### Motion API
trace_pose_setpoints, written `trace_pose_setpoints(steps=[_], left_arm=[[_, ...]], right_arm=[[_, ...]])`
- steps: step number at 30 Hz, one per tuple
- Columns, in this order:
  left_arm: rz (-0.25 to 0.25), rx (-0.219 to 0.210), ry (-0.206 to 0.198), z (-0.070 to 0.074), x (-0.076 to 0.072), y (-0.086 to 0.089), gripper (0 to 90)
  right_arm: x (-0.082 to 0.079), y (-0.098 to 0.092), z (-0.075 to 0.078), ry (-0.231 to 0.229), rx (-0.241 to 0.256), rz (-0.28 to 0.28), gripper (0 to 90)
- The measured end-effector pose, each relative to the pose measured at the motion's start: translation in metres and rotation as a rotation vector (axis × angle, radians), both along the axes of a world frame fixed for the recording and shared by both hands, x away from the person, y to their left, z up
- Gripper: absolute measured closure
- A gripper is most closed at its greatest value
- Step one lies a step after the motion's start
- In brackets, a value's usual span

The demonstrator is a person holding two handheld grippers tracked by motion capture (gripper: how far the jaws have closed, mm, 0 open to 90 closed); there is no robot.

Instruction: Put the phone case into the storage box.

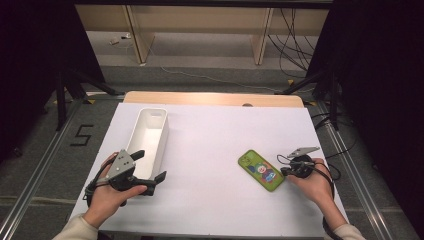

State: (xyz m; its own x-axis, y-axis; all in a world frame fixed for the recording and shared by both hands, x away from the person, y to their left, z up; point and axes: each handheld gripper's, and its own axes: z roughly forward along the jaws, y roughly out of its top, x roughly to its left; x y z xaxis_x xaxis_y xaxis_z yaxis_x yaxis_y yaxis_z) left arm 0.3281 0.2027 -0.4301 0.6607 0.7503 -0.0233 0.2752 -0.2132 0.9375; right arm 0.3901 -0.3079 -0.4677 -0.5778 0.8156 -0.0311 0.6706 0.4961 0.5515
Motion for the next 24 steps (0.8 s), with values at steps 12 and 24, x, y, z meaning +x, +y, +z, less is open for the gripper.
trace_pose_setpoints(steps=[12, 24], left_arm=[[0.001, -0.001, -0.002, 0.0, 0.0, 0.0, 0.0], [0.001, -0.001, -0.004, 0.001, 0.0, 0.0, 0.0]], right_arm=[[-0.009, 0.013, 0.002, 0.042, -0.019, 0.036, 90.0], [-0.011, 0.014, 0.007, 0.023, -0.003, -0.023, 75.7]])
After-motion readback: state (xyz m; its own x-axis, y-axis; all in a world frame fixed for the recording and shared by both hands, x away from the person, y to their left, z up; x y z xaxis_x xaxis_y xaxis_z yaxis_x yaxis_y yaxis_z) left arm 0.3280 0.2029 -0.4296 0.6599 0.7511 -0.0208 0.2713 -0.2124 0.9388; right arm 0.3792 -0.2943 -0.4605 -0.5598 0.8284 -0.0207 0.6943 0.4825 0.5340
